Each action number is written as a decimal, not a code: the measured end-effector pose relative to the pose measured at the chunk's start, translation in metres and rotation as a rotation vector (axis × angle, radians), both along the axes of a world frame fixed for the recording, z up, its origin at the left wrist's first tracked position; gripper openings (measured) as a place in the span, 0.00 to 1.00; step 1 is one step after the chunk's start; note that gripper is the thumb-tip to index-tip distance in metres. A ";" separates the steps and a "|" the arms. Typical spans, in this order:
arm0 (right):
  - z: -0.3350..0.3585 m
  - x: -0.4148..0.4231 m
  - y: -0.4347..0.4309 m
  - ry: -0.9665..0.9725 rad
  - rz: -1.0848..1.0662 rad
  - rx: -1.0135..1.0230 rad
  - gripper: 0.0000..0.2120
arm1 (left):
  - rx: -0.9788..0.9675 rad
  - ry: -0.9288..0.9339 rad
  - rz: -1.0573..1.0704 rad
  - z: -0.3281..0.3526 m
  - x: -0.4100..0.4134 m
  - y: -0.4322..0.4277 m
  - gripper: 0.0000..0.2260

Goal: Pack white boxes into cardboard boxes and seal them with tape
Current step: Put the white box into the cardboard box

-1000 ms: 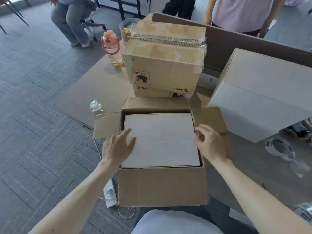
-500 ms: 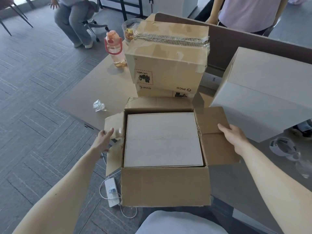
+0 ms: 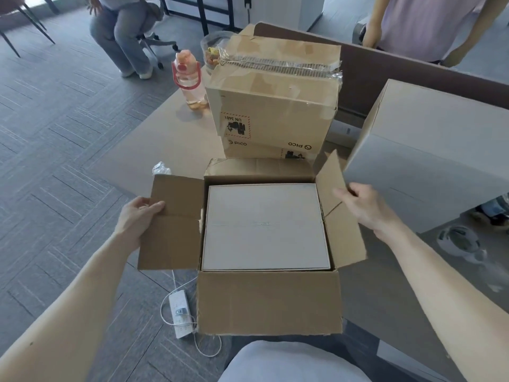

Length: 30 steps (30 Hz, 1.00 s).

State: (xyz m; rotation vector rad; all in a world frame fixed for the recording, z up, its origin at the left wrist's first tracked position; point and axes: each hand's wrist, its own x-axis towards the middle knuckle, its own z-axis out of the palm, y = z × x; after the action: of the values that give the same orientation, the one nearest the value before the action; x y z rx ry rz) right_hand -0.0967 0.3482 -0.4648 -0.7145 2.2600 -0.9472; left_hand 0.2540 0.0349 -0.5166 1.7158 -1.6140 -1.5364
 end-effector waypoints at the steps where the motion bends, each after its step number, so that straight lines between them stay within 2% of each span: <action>1: 0.002 0.009 -0.005 0.041 0.050 0.009 0.16 | -0.009 0.051 -0.018 0.010 -0.004 0.000 0.13; 2: 0.003 0.019 -0.009 0.071 0.109 0.016 0.13 | -0.008 0.095 -0.054 0.020 -0.010 0.003 0.12; 3: 0.000 0.026 -0.013 0.086 0.158 0.024 0.14 | 0.009 0.141 -0.106 0.031 -0.018 0.009 0.12; 5: -0.008 0.037 -0.017 0.029 0.196 0.033 0.24 | 0.055 0.179 -0.229 0.043 -0.031 0.023 0.13; 8: -0.021 0.046 -0.019 -0.016 0.262 0.072 0.32 | 0.072 0.123 -0.489 0.031 -0.043 0.043 0.23; 9: -0.026 0.047 -0.017 -0.001 0.310 0.095 0.35 | 0.030 0.076 -0.590 0.022 -0.044 0.050 0.22; 11: -0.038 0.045 -0.010 0.085 0.382 0.165 0.33 | -0.166 -0.068 -0.771 0.002 -0.041 0.057 0.09; 12: -0.045 0.043 -0.004 0.151 0.409 0.191 0.28 | -0.241 -0.101 -0.819 -0.003 -0.039 0.060 0.09; 13: -0.051 0.041 0.003 0.215 0.438 0.206 0.26 | -0.295 -0.103 -0.859 -0.008 -0.036 0.061 0.14; 14: -0.057 0.040 0.011 0.274 0.464 0.213 0.26 | -0.335 -0.092 -0.895 -0.009 -0.033 0.063 0.19; 16: -0.067 0.039 0.028 0.338 0.461 0.193 0.28 | -0.421 -0.116 -0.956 -0.014 -0.026 0.068 0.22; 18: -0.070 0.036 0.045 0.278 0.416 0.159 0.29 | -0.536 -0.222 -0.999 -0.022 -0.016 0.073 0.22; 21: -0.071 0.032 0.067 0.126 0.472 0.154 0.31 | -0.596 -0.237 -1.073 -0.028 -0.001 0.078 0.25; 25: -0.065 0.029 0.081 0.043 0.663 0.274 0.44 | -0.576 -0.380 -1.304 -0.028 0.013 0.078 0.38; 27: -0.066 0.030 0.081 0.040 0.700 0.295 0.46 | -0.623 -0.436 -1.346 -0.035 0.017 0.078 0.45; 28: -0.068 0.030 0.081 0.040 0.696 0.280 0.46 | -0.645 -0.440 -1.345 -0.037 0.019 0.078 0.46; 30: -0.071 0.029 0.082 0.017 0.667 0.228 0.44 | -0.650 -0.377 -1.306 -0.042 0.021 0.075 0.41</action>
State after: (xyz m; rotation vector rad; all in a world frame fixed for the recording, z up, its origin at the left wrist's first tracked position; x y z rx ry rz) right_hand -0.0676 0.4304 -0.5361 -1.2551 1.8867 -0.3564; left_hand 0.2752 0.1101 -0.5590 0.5017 -3.2580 -0.7498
